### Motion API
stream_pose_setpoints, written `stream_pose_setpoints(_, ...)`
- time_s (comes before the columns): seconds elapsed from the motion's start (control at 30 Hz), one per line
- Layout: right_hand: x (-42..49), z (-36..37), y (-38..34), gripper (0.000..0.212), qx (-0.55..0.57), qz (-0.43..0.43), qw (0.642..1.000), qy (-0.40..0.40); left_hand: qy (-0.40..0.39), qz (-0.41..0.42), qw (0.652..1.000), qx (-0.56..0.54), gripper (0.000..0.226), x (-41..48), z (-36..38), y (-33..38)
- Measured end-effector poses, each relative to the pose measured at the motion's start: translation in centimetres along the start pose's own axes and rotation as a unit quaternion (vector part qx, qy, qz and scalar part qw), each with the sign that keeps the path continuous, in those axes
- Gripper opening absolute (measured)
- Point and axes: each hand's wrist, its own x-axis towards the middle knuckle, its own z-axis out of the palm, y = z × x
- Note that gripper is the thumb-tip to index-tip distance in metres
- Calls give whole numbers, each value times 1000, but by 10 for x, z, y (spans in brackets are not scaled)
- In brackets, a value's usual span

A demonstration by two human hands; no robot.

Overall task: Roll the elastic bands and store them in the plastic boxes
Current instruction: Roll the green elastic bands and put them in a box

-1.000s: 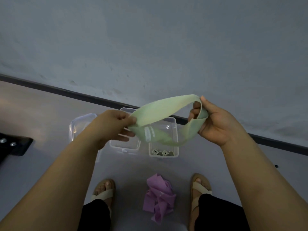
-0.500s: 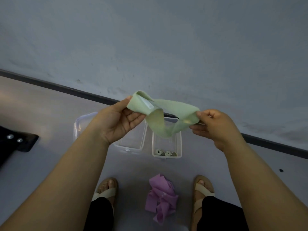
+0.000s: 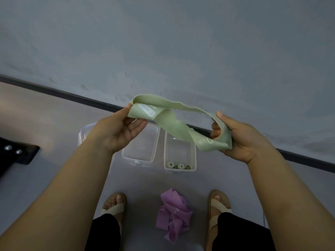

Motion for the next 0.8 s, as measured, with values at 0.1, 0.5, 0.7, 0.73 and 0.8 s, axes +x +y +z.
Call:
stream_pose_setpoints(0.1, -1, -1, 0, 27, -4, -13, 1000, -13, -14, -3, 997, -79, 18, 0, 4, 3)
stream_pose_setpoints(0.5, 7, -13, -2, 25, 162, -77, 981, 75, -132, -44, 964, 228, 28, -16, -8, 9)
stream_pose_setpoints(0.7, 12, -20, -1, 23, 26, -93, 986, 134, 3, 26, 893, 449, 12, -5, -26, 7)
stream_pose_setpoints(0.73, 13, -22, 1, 23, -94, -109, 978, 153, 28, 50, 881, 470, 14, -4, -26, 5)
stream_pose_setpoints(0.8, 13, -22, 6, 24, -311, -157, 920, 182, 53, 99, 880, 461, 17, -5, -22, 2)
